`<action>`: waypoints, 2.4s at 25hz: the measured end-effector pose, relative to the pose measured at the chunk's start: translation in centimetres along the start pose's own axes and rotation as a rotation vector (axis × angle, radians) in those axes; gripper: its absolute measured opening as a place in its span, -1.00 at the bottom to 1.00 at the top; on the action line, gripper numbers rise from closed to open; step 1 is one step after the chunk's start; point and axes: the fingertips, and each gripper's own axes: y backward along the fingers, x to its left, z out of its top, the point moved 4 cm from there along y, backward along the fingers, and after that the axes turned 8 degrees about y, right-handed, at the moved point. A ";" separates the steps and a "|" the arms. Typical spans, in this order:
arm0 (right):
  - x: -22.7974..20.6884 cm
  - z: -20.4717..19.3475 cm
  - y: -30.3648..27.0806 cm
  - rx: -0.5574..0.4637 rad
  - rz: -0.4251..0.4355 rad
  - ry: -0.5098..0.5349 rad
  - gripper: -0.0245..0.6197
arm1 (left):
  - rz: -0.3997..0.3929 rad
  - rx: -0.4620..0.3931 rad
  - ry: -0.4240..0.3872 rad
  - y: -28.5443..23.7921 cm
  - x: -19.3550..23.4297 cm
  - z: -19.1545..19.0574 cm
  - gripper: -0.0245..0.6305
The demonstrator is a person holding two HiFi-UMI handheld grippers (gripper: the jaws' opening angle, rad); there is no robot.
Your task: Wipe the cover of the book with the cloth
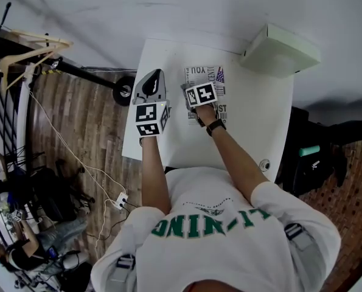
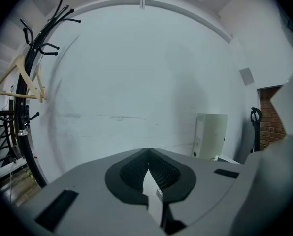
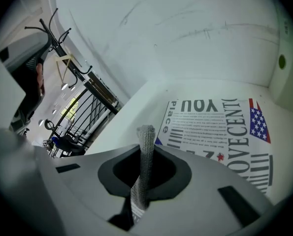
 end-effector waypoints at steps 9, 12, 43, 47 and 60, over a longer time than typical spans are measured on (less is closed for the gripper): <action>-7.3 -2.6 5.2 -0.052 -0.118 -0.145 -0.82 | -0.025 0.009 -0.016 -1.2 -1.3 -0.4 -0.91; -10.1 -3.7 7.9 -0.081 -0.167 -0.196 -0.82 | -0.053 0.014 -0.020 -1.8 -2.5 -0.7 -0.91; -7.6 -3.3 6.2 -0.039 -0.159 -0.077 -0.82 | -0.059 0.023 -0.034 -1.1 -3.1 -1.5 -0.91; -10.6 -4.5 9.0 -0.069 -0.202 -0.159 -0.82 | -0.094 0.038 -0.038 -1.8 -4.3 -2.0 -0.91; -9.3 -3.5 8.7 -0.083 -0.172 -0.165 -0.82 | -0.088 -0.005 -0.073 -0.3 -4.5 0.0 -0.91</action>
